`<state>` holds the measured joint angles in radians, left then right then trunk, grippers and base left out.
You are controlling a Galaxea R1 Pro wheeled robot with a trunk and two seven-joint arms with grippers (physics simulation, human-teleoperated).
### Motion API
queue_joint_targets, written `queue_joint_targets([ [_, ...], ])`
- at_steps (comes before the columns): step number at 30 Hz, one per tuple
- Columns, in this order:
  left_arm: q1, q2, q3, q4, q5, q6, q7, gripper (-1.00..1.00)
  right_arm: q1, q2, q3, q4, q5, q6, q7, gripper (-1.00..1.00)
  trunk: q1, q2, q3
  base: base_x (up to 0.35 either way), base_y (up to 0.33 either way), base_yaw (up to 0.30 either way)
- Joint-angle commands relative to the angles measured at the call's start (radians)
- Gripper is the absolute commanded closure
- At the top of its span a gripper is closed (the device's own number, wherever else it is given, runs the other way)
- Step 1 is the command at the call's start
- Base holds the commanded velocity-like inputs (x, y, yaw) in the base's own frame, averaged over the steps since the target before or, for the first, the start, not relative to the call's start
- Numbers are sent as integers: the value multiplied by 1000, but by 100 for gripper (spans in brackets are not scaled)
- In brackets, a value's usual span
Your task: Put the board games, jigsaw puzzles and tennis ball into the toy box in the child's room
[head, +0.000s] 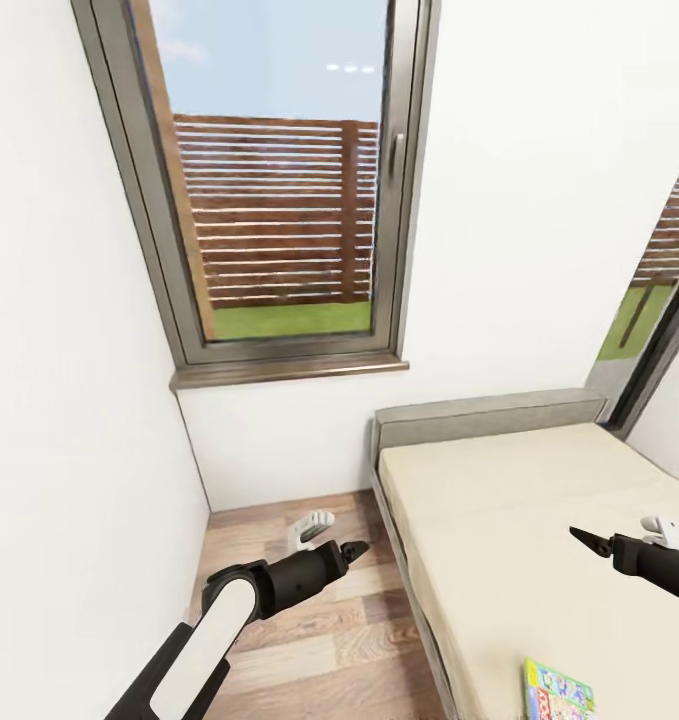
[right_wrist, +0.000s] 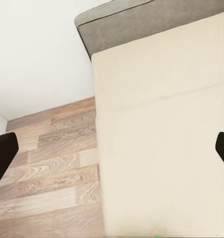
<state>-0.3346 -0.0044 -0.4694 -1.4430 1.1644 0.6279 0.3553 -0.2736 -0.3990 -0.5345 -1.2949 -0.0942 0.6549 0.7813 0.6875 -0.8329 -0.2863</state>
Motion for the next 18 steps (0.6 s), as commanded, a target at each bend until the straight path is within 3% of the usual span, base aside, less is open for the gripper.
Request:
queue_joint_targets([
  [1, -1, 0, 0, -1, 11, 1, 10, -100, -1, 0, -1, 0, -9, 9, 0, -100, 0, -1, -1, 1, 0, -275],
  [8, -1, 0, 0, 0, 11, 2, 10, -100, -1, 0, -1, 0, -9, 8, 0, -100, 0, -1, -1, 1, 74, -184],
  [18, -1, 0, 0, 1, 10, 1, 10, -100, -1, 0, -2, 0, -10, 8, 0, -100, 0, -1, -1, 0, 133, -59],
])
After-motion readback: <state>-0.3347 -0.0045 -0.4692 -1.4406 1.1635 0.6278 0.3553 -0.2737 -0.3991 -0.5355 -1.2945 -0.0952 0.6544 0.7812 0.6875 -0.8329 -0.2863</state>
